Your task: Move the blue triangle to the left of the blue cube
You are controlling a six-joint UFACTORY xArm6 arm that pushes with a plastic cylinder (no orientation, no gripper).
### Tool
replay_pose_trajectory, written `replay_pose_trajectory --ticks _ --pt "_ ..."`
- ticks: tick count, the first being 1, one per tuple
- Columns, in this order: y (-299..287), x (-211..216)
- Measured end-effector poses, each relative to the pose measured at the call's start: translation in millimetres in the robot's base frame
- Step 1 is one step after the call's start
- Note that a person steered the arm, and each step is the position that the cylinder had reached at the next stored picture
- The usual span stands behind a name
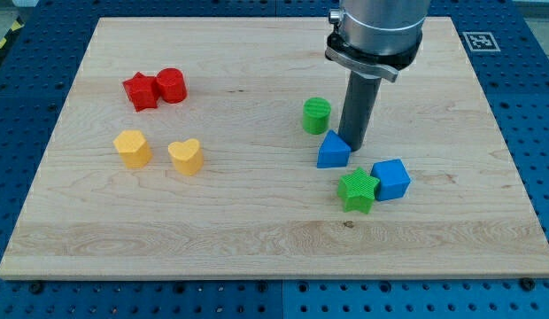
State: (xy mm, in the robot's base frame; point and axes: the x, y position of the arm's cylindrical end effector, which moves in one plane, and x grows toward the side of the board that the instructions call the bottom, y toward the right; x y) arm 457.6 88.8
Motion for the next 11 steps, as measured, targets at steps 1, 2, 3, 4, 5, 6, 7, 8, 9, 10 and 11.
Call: replay_pose_trajectory --ticks 1,2,3,4,5,6,7,8,9,10,11 --pt "-9 -15" --pt "-43 -12" --pt "-69 15" --pt "-63 23" --pt "-45 16" --pt "-27 18" --pt "-19 37" --pt "-31 36" --pt "-72 21" --pt "-119 -17" --pt "-128 -84"
